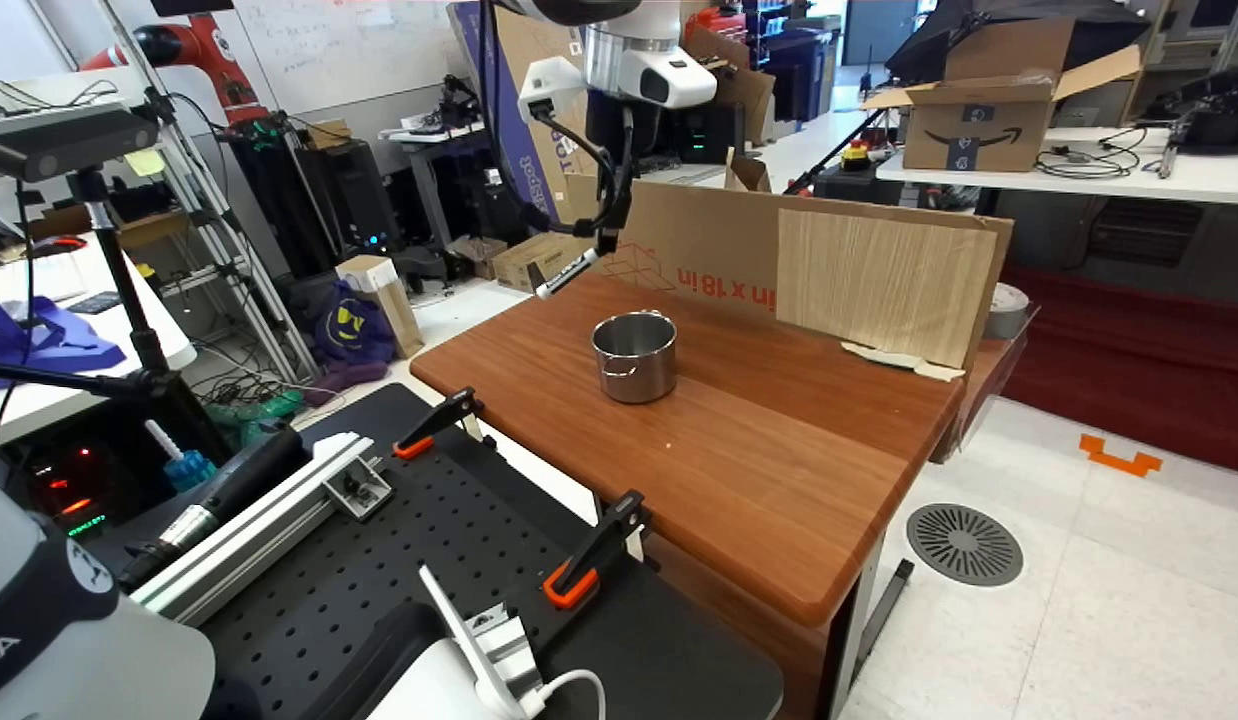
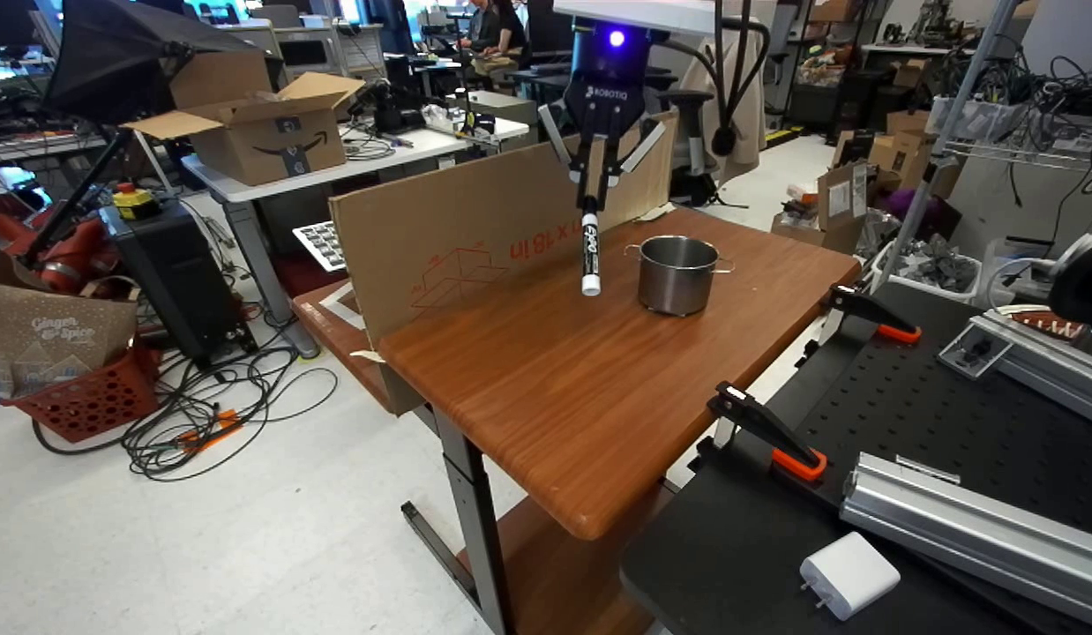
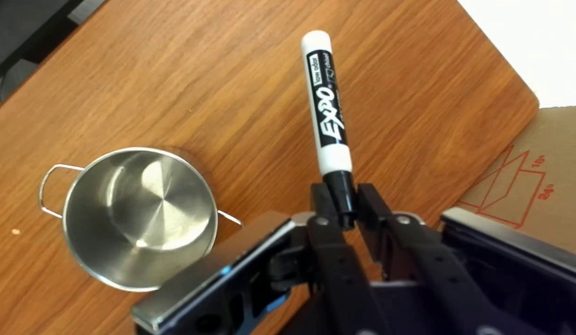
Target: Take the black marker out of the silver pot
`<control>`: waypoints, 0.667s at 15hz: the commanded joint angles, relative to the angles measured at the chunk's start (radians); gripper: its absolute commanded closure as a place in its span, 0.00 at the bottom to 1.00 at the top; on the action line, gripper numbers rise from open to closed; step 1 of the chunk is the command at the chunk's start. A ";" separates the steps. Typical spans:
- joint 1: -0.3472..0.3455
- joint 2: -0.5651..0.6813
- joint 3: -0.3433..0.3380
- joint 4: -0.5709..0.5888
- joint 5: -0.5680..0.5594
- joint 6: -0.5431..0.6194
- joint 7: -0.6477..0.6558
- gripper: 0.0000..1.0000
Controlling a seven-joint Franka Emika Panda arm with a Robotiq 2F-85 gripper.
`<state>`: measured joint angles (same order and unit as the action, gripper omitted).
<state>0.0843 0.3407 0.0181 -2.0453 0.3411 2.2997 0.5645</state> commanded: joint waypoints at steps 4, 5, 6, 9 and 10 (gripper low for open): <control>0.037 0.146 -0.003 0.111 -0.006 0.070 0.077 0.95; 0.045 0.165 -0.005 0.124 -0.012 0.081 0.087 0.95; 0.053 0.187 -0.009 0.139 -0.020 0.086 0.100 0.95; 0.081 0.240 -0.022 0.170 -0.051 0.123 0.135 0.95; 0.090 0.257 -0.026 0.181 -0.063 0.127 0.145 0.95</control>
<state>0.1404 0.5507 0.0157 -1.9093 0.3238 2.4067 0.6599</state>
